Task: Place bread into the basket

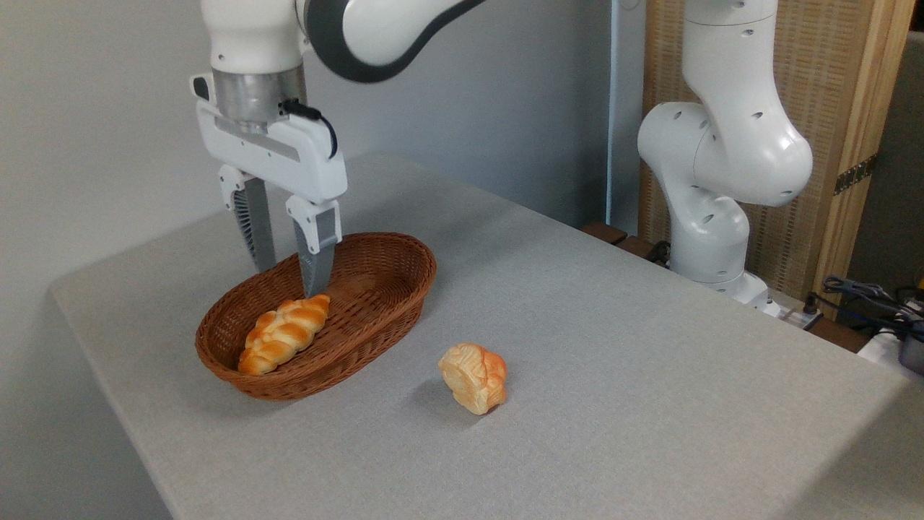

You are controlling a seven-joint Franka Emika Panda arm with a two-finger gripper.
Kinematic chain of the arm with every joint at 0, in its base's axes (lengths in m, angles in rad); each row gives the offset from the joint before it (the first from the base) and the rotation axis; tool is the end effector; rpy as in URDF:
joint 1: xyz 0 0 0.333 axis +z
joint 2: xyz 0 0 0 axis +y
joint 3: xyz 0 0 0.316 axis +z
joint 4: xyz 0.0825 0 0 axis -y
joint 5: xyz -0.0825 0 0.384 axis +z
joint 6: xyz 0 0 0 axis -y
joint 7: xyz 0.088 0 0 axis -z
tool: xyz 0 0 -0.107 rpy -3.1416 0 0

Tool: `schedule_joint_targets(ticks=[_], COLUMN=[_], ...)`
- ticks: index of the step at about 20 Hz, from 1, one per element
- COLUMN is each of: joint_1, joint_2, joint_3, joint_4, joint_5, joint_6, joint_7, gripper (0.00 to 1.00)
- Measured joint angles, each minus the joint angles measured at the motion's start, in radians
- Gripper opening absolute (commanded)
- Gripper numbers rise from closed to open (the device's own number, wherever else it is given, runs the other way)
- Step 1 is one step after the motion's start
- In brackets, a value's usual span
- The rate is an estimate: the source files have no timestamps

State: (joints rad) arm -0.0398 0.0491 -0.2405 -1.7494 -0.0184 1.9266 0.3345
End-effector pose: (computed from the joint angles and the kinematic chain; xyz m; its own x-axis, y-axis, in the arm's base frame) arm 0.5686 -0.1623 0.5442 0.8128 -0.5674 0.1316 -0.5708 -0.8210 -0.0144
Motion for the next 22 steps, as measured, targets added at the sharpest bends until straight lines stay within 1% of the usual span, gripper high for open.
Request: schedule_joint_targets(ticks=[3,5,7,9,10,17,22], joint_1=[0.004,0.007,0.008,0.009,0.009,0.007,0.007], joint_2=[-0.013,-0.017,-0.018,-0.018,-0.019,-0.05,-0.052], joint_3=[0.06,0.113,0.17,0.197,0.201,0.207,0.207], joint_4=[0.075,0.116,0.156,0.185,0.195,0.209,0.208], joint_5=[-0.001,-0.022,-0.053,-0.062,-0.062,-0.062,-0.062], joint_6=[-0.166,-0.245,-0.311,-0.351,-0.36,-0.367,-0.364], joint_7=[0.168,0.276,0.339,0.387,0.407,0.417,0.417], gripper=[1.0,1.0,1.0,1.0,1.0,1.0,1.0])
